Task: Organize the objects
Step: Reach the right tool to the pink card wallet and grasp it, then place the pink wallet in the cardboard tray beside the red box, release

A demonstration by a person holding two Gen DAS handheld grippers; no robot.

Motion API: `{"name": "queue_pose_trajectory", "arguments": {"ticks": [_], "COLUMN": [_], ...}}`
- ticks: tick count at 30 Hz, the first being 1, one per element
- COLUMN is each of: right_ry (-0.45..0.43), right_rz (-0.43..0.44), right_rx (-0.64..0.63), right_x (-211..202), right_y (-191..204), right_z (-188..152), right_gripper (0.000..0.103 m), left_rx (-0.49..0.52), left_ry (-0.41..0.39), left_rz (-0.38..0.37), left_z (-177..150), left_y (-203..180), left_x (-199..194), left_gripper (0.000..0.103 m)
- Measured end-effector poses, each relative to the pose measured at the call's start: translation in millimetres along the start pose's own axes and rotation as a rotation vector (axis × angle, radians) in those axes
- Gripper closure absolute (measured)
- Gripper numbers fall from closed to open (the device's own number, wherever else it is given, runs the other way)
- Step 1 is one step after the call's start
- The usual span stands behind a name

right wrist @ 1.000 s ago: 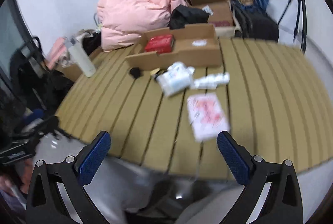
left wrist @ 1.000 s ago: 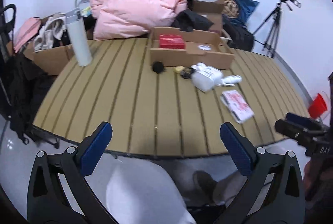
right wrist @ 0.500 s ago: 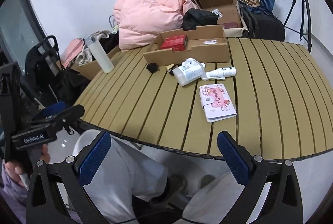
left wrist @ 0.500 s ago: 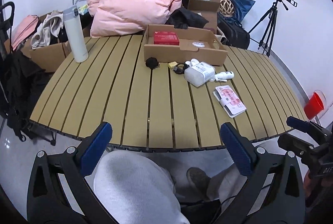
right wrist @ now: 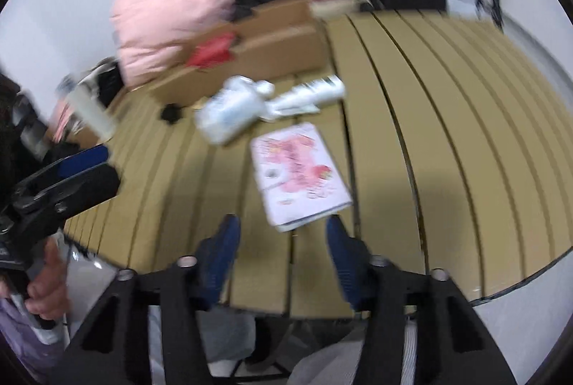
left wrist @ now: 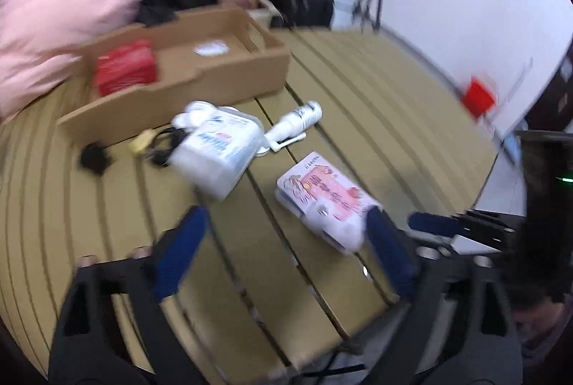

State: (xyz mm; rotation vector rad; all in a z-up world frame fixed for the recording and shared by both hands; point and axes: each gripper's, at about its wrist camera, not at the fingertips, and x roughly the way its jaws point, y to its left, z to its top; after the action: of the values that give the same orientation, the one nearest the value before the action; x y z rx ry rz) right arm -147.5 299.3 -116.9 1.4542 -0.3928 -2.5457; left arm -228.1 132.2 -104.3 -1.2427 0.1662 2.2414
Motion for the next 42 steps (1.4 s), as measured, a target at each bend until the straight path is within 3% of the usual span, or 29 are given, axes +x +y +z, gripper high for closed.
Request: {"name": "queue_pose_trajectory", "arguments": {"ticks": [1, 5, 9, 10, 11, 14, 18, 22, 24, 25, 26, 28, 30, 33, 38, 42], "right_ry": [0.014, 0.062, 0.086, 0.083, 0.075, 0.047, 0.044, 0.036, 0.025, 0.02, 0.015, 0.015, 0.007, -0.022, -0.101, -0.167], "right_rz": [0.005, 0.017, 0.016, 0.029, 0.041, 0.045, 0.031, 0.032, 0.013, 0.002, -0.01, -0.017, -0.025, -0.005, 0.049, 0.109], "right_rx": [0.026, 0.086, 0.117, 0.135, 0.148, 0.15, 0.145, 0.142, 0.116, 0.102, 0.088, 0.087, 0.096, 0.098, 0.029, -0.057], "right_x": [7, 31, 50, 53, 55, 57, 64, 71, 74, 74, 74, 74, 67, 47, 6, -14], "right_y": [-5, -18, -25, -28, -31, -35, -38, -40, -37, -34, -32, -31, -31, -29, 1, 30], "right_z": [1, 5, 12, 15, 17, 22, 33, 38, 40, 41, 41, 42, 43, 45, 64, 120], "right_gripper": [0.053, 0.054, 0.054, 0.054, 0.054, 0.063, 0.063, 0.063, 0.064, 0.064, 0.065, 0.073, 0.089, 0.095, 0.097, 0.098], "left_rx": [0.023, 0.097, 0.072, 0.042, 0.038, -0.004, -0.039, -0.087, -0.118, -0.111, -0.097, -0.059, -0.074, -0.117, -0.201, -0.271], "left_ry": [0.03, 0.061, 0.19, 0.17, 0.167, 0.17, 0.159, 0.119, 0.102, 0.099, 0.089, 0.055, 0.031, 0.012, -0.082, -0.101], "left_rz": [-0.004, -0.066, -0.004, -0.03, -0.05, -0.075, -0.094, -0.053, -0.062, -0.074, -0.046, 0.01, 0.015, -0.001, -0.013, -0.041], "left_z": [8, 24, 26, 25, 24, 18, 8, 11, 12, 11, 9, 5, 0, -1, 38, 93], "left_y": [-2, -7, -1, 4, 6, 13, 17, 25, 27, 24, 19, 9, 7, 11, 34, 77], "left_x": [16, 57, 97, 94, 92, 84, 70, 81, 82, 79, 75, 64, 51, 26, -21, -27], "left_gripper": [0.033, 0.033, 0.044, 0.05, 0.064, 0.077, 0.077, 0.073, 0.08, 0.09, 0.093, 0.096, 0.1, 0.103, 0.103, 0.103]}}
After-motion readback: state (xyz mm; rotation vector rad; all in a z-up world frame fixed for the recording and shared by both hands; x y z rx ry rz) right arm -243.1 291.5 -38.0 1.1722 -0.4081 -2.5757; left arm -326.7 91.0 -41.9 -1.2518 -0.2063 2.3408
